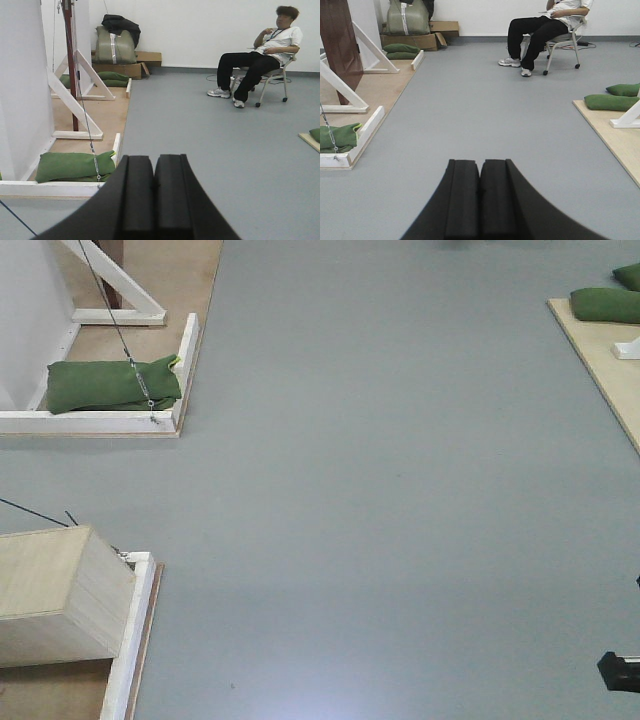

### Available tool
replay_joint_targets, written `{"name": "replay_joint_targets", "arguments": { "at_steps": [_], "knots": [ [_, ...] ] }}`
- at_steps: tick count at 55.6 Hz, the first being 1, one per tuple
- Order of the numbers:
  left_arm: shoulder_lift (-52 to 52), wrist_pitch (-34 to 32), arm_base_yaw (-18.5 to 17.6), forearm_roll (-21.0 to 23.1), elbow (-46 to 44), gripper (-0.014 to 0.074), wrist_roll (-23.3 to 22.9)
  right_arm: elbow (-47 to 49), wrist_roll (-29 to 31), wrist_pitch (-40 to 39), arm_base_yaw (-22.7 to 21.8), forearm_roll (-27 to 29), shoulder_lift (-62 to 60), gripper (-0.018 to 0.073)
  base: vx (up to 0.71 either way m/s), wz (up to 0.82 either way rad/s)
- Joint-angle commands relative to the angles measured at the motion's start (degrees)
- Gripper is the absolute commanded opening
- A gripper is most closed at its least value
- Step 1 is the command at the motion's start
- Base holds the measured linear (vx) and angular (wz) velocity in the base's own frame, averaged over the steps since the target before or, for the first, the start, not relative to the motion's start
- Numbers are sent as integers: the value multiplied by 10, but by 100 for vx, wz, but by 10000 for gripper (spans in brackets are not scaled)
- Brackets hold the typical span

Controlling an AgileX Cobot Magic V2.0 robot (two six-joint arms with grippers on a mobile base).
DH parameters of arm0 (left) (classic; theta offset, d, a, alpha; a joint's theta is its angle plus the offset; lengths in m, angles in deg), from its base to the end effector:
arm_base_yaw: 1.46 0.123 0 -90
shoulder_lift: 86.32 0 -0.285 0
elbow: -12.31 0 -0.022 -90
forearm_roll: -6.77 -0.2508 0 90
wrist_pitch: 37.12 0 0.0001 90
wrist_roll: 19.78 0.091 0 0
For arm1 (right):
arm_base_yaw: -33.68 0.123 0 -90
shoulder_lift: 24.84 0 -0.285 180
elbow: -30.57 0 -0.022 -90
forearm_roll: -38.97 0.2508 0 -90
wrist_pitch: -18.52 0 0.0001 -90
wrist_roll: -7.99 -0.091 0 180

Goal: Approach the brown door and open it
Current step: 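Drive the base forward toward the brown door beside the plywood platform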

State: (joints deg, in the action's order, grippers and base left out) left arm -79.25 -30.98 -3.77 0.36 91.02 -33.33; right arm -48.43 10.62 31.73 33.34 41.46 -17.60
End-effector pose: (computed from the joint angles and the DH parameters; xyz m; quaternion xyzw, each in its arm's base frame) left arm 0.0566 -0.0012 0.1954 -0.0347 0.7178 -0.0532 0.6934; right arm 0.0558 0.0006 0.1823 -0.0023 0.7629 0.0007 0.6465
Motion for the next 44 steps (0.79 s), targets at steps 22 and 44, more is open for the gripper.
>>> {"name": "replay_joint_targets", "arguments": {
  "at_steps": [22, 44],
  "knots": [
    [-8, -48, -4, 0, -9, -6, -2, -3, 3, -45, 0, -2, -8, 0, 0, 0],
    [-8, -48, -4, 0, -9, -6, -2, -3, 3, -45, 0, -2, -8, 0, 5, -1]
  ]
}}
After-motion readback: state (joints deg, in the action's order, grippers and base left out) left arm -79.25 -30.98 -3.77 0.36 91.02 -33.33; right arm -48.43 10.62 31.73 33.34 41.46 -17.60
